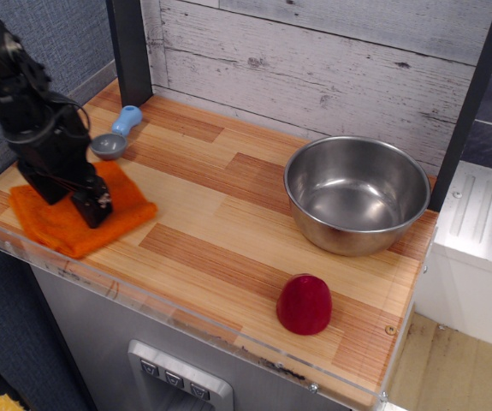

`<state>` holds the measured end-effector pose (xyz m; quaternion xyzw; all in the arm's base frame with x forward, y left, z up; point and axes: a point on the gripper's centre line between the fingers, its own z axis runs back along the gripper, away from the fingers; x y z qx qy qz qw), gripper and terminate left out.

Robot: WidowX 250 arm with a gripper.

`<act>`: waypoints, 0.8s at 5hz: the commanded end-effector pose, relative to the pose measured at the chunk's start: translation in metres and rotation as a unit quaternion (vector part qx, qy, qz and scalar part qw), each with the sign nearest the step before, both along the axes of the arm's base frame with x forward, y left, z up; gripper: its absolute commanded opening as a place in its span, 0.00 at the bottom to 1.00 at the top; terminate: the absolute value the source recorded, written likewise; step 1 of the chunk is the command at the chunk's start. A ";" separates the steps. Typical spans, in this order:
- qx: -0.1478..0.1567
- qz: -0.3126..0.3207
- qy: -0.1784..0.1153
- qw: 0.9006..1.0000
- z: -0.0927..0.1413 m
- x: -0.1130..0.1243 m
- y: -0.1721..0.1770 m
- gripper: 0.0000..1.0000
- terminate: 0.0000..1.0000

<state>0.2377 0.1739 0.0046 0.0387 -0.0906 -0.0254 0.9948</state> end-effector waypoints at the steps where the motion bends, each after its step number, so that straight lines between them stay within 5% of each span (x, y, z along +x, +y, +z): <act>1: -0.015 0.035 0.012 0.999 -0.009 -0.014 0.025 1.00 0.00; 2: -0.038 0.068 -0.001 0.997 -0.003 -0.006 0.012 1.00 0.00; 4: -0.032 0.045 -0.056 0.997 0.066 0.025 -0.014 1.00 0.00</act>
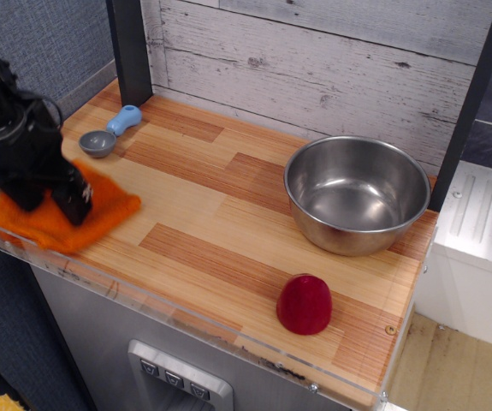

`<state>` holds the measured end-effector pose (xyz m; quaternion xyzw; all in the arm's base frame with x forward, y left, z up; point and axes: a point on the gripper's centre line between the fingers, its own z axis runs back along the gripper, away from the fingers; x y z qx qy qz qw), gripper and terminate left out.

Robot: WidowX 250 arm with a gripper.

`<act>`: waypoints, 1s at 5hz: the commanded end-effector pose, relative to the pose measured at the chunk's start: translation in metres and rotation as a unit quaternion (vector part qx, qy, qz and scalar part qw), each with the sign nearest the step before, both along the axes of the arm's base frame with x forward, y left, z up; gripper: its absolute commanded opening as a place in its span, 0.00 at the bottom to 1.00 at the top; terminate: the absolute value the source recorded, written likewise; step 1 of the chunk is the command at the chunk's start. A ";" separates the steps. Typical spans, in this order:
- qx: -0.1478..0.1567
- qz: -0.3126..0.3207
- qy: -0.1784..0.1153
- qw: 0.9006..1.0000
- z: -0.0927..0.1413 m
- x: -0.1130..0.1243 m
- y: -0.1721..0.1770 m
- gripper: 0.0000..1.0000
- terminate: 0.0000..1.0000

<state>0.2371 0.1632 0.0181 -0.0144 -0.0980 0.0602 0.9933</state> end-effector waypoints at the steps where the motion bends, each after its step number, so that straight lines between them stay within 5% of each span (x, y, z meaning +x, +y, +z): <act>1: 0.035 -0.068 -0.037 0.996 0.084 0.039 -0.014 1.00 0.00; 4: 0.037 -0.068 -0.004 0.997 0.110 0.069 -0.097 1.00 0.00; 5: 0.037 -0.068 -0.004 0.997 0.110 0.069 -0.097 1.00 0.00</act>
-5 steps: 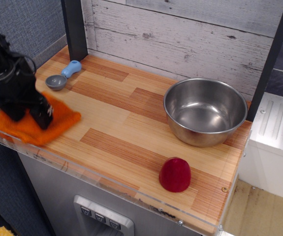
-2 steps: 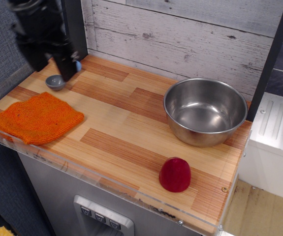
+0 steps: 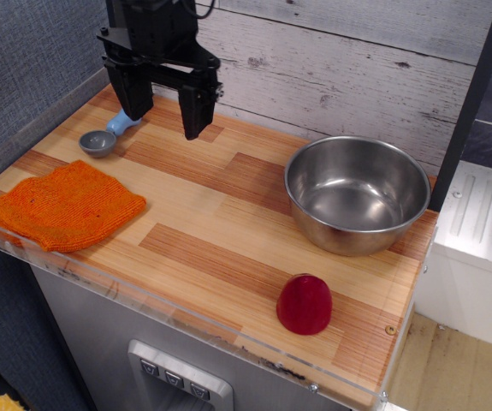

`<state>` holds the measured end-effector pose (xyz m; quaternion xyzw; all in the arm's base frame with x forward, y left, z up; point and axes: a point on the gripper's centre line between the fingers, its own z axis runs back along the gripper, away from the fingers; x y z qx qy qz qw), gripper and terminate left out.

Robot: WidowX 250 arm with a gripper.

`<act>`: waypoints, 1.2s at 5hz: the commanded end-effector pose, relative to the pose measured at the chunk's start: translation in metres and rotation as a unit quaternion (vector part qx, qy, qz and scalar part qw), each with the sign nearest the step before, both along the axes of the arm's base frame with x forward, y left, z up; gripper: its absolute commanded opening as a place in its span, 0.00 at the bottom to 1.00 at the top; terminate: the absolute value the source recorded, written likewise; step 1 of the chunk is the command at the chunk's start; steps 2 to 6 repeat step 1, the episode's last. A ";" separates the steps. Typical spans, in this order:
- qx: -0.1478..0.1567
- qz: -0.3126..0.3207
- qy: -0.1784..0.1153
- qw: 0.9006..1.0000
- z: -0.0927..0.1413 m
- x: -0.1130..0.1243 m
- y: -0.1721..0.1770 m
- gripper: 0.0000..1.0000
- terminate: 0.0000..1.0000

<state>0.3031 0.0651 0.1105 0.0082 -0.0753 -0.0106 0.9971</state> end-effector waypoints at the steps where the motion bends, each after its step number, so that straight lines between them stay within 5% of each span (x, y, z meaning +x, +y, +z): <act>1: 0.007 0.000 -0.027 1.000 0.018 0.003 0.001 1.00 1.00; 6: 0.007 0.000 -0.027 1.000 0.018 0.003 0.001 1.00 1.00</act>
